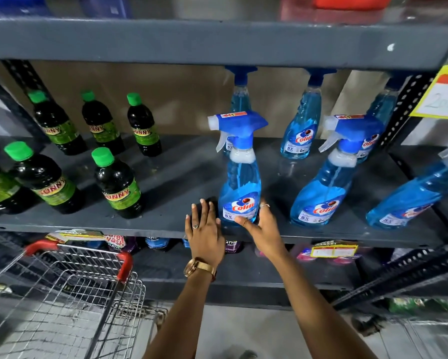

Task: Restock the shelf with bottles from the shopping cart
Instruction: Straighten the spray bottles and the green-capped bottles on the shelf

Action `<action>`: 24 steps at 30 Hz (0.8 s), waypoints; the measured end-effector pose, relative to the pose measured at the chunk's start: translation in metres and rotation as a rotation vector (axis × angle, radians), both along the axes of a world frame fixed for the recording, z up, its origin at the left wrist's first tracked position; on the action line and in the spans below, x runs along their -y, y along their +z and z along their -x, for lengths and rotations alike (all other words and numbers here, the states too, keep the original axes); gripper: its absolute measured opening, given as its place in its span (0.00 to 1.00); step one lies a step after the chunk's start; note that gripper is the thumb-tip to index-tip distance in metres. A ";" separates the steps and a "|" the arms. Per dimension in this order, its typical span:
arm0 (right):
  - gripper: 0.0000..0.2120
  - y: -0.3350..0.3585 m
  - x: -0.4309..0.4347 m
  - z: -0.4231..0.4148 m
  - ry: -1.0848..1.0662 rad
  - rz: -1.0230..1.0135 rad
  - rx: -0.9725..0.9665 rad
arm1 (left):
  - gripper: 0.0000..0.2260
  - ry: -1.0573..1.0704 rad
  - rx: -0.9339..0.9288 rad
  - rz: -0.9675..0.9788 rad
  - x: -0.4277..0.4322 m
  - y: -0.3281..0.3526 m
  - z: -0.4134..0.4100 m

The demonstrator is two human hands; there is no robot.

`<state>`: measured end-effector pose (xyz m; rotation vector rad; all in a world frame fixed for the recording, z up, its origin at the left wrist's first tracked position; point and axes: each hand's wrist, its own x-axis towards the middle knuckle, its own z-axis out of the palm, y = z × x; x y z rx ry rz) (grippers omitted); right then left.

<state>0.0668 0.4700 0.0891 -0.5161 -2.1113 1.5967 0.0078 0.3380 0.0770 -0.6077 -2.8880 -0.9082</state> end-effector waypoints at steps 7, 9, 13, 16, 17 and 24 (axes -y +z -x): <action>0.20 0.008 -0.001 -0.001 0.037 -0.002 0.061 | 0.23 -0.058 -0.003 0.111 0.003 0.000 0.003; 0.22 0.015 0.007 -0.006 -0.004 0.014 0.005 | 0.23 -0.100 -0.002 0.109 0.008 0.003 0.003; 0.19 0.015 0.048 -0.039 -0.369 -0.218 -0.194 | 0.23 -0.292 -0.083 0.015 0.049 0.013 -0.005; 0.07 0.014 0.094 -0.057 -0.169 -0.326 -0.210 | 0.23 -0.264 -0.176 -0.106 0.105 0.011 -0.009; 0.08 0.013 0.111 -0.051 -0.034 -0.327 -0.190 | 0.23 -0.200 -0.196 -0.154 0.125 0.012 -0.005; 0.30 0.031 0.184 0.060 0.249 -0.134 -0.054 | 0.24 0.091 -0.073 -0.276 0.204 0.020 0.072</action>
